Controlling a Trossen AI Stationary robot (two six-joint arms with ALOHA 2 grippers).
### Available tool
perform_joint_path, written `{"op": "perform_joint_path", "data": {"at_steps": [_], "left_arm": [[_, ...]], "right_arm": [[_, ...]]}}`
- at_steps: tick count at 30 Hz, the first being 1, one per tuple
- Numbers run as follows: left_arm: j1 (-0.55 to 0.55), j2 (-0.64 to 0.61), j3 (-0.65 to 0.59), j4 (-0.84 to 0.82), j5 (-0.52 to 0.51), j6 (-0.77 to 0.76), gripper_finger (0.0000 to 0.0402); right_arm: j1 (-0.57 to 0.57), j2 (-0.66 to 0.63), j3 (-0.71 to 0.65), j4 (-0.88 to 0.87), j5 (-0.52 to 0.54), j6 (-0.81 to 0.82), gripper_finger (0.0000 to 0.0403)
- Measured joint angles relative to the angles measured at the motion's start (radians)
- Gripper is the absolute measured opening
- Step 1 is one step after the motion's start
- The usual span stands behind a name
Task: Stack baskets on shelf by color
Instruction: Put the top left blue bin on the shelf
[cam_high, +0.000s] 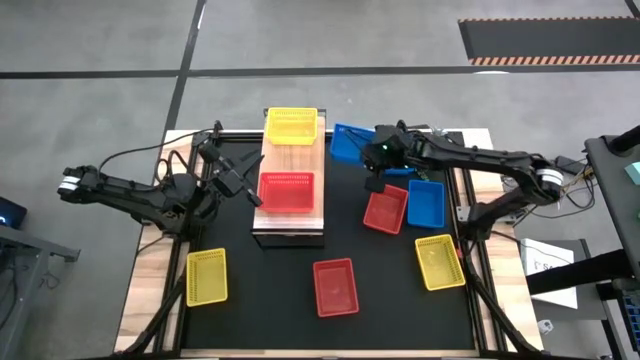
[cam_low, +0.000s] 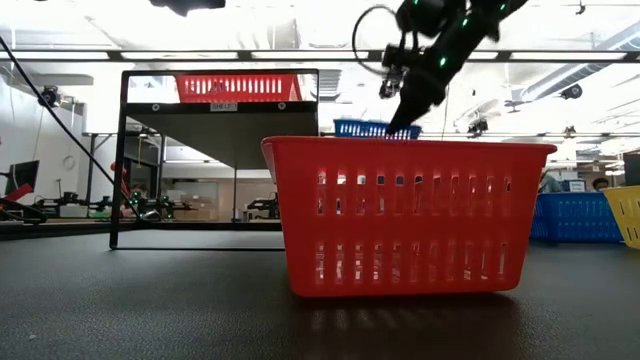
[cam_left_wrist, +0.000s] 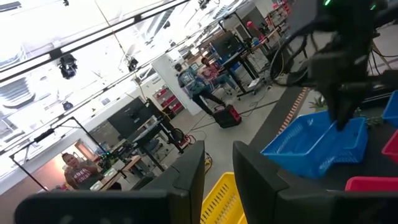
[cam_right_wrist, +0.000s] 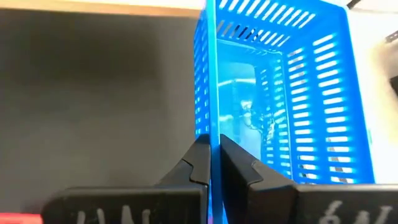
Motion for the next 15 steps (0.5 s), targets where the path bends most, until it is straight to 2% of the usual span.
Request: {"op": "perform_joint_path", "data": {"at_steps": [8, 15], "left_arm": [[0.0, 0.001, 0.001, 0.002, 0.0, 0.0, 0.0067], [0.0, 0.002, 0.003, 0.001, 0.001, 0.0, 0.0067]], "right_arm": [[0.124, -0.078, 0.0, -0.013, 0.037, 0.05, 0.0009], [0.146, -0.062, 0.0, 0.025, 0.037, 0.056, 0.0009]]}}
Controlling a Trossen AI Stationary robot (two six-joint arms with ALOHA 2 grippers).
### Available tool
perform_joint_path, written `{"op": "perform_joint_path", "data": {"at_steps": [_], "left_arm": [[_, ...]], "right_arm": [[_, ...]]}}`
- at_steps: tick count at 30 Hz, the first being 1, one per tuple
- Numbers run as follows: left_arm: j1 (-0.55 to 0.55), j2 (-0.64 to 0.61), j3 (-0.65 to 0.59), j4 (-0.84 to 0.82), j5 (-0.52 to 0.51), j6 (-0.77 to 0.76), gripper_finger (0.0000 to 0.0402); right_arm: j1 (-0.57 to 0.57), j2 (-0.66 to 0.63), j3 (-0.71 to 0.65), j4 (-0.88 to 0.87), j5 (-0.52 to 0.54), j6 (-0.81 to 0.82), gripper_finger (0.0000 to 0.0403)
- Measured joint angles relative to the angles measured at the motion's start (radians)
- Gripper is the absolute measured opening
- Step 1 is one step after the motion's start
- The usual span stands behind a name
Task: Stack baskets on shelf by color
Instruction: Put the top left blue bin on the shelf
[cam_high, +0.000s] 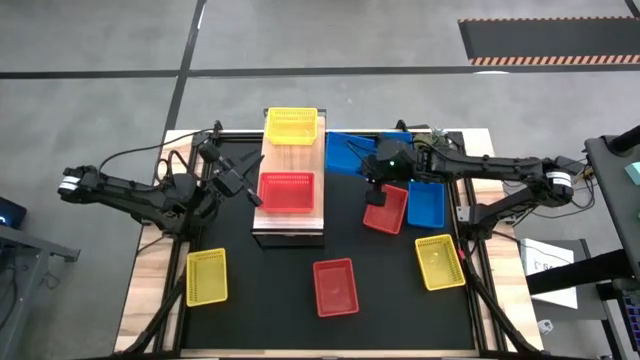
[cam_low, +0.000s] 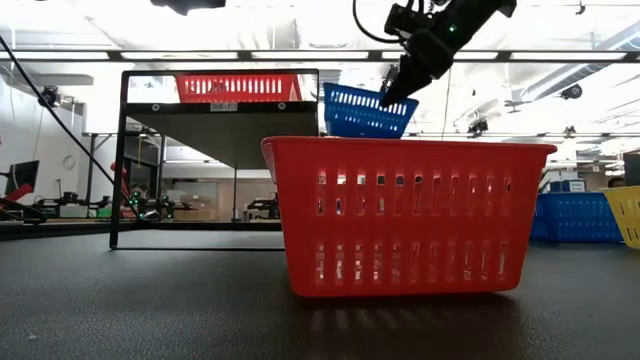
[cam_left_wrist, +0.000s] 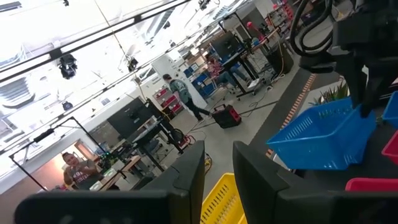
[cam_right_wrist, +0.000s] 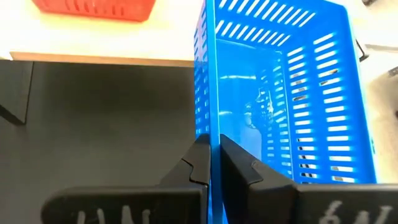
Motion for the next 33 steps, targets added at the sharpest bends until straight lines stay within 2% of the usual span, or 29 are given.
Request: {"op": "perform_joint_path", "data": {"at_steps": [7, 14, 23, 33], "left_arm": [[0.0, 0.0, 0.0, 0.0, 0.001, 0.002, 0.0067], [0.0, 0.0, 0.0, 0.0, -0.001, 0.01, 0.0067], [0.0, 0.0, -0.002, -0.002, -0.002, 0.01, 0.0067], [0.0, 0.0, -0.002, -0.004, -0.014, 0.011, 0.0067]], "right_arm": [[0.011, 0.013, 0.022, -0.001, 0.0, -0.012, 0.0009], [0.02, 0.083, 0.223, -0.154, 0.0, -0.004, 0.0009], [0.033, 0.269, 0.467, -0.433, -0.001, 0.053, 0.0009], [0.042, 0.347, 0.511, -0.459, -0.001, 0.04, 0.0009]]}}
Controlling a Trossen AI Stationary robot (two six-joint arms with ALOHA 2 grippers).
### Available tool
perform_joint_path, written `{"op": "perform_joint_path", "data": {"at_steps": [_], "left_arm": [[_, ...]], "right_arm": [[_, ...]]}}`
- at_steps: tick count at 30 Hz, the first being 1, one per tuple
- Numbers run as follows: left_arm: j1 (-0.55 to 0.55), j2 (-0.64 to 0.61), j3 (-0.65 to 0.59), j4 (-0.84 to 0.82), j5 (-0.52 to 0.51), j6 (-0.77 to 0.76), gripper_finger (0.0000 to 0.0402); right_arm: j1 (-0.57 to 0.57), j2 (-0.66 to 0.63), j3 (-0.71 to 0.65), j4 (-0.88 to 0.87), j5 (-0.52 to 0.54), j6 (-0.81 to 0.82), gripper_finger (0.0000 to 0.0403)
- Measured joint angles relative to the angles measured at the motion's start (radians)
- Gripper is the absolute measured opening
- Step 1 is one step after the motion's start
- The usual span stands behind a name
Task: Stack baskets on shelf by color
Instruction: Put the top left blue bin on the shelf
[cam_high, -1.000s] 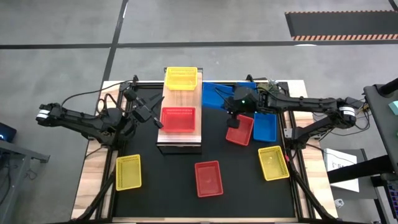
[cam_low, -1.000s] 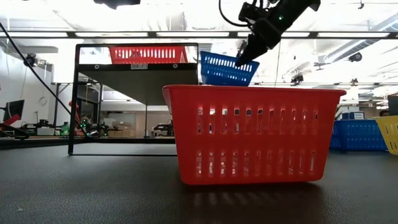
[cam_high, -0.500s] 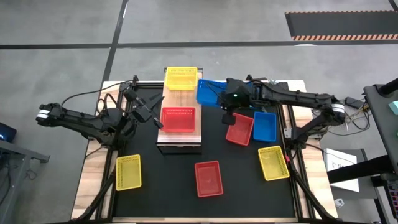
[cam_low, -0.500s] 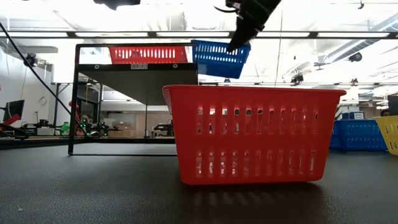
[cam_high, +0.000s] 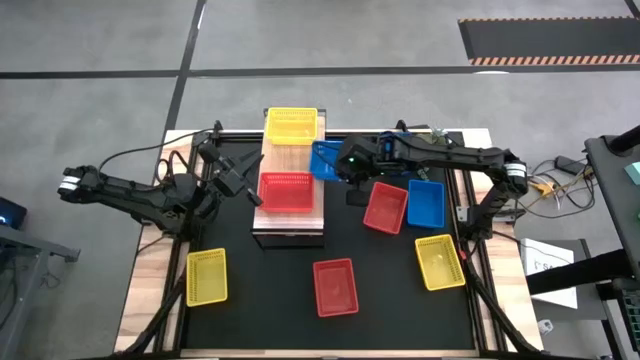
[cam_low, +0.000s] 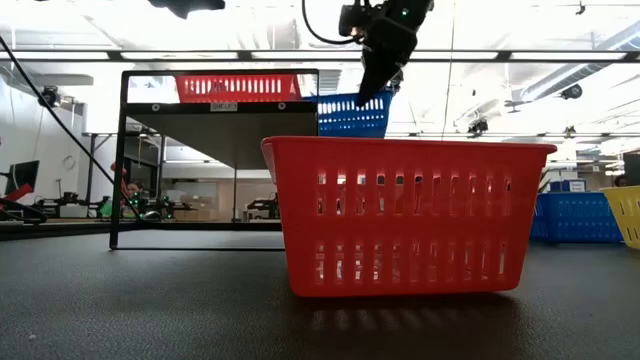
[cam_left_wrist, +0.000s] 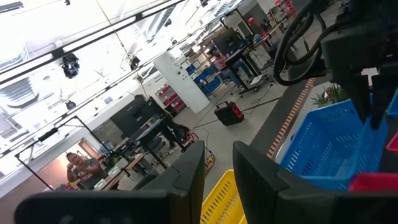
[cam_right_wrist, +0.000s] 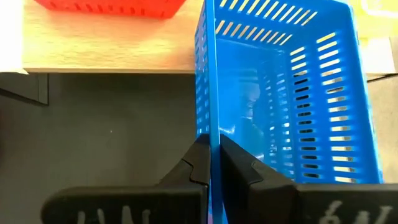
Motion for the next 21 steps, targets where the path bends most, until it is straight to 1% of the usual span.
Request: {"op": "perform_joint_path", "data": {"at_steps": [16, 21], "left_arm": [[0.0, 0.0, -0.001, 0.0, 0.0, 0.006, 0.0067], [0.0, 0.0, -0.001, 0.0, 0.0, 0.006, 0.0067]], "right_arm": [[-0.001, 0.06, 0.002, 0.036, 0.004, -0.073, 0.0009], [-0.001, 0.06, 0.002, 0.075, 0.034, -0.095, 0.0023]]}}
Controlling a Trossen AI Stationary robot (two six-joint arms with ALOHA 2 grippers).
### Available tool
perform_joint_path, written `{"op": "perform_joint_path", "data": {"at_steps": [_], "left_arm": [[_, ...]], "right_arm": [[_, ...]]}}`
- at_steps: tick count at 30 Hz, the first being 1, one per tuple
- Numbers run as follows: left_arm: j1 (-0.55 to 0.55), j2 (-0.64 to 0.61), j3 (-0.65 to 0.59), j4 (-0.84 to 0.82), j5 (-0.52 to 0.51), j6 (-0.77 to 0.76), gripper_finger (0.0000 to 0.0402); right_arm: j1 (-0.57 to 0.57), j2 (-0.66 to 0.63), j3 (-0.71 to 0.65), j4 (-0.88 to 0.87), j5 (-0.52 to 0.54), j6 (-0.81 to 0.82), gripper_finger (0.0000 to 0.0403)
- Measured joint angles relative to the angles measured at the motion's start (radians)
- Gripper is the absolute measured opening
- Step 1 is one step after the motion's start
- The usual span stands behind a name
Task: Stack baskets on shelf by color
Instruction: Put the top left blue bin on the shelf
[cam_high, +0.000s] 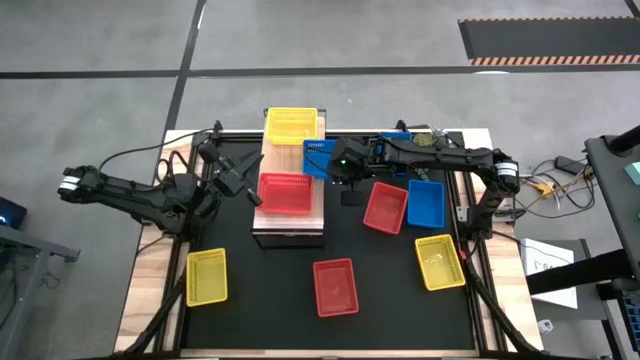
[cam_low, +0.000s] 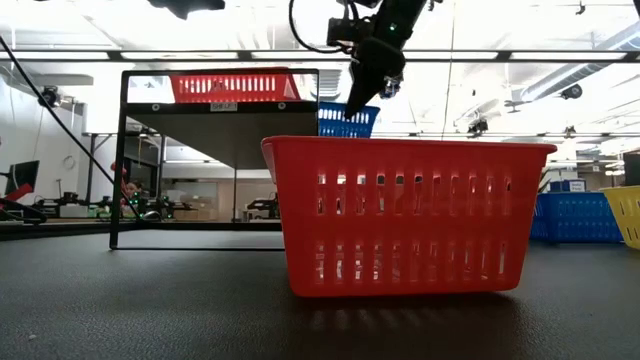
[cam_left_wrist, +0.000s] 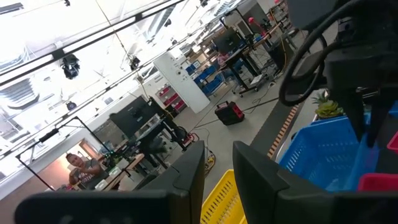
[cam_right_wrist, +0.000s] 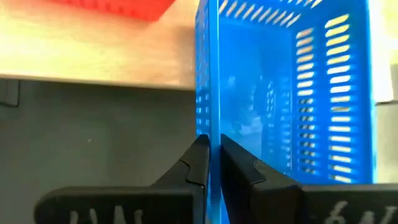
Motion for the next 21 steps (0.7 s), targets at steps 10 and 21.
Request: {"op": "perform_joint_path", "data": {"at_steps": [10, 21], "left_arm": [[0.0, 0.0, 0.0, 0.0, -0.033, 0.0, 0.0067], [0.0, 0.0, 0.0, 0.0, -0.039, 0.0, 0.0067]], "right_arm": [[0.0, 0.001, 0.0, 0.076, 0.001, -0.043, 0.0062], [-0.003, 0.003, 0.002, 0.048, 0.037, -0.058, 0.005]]}}
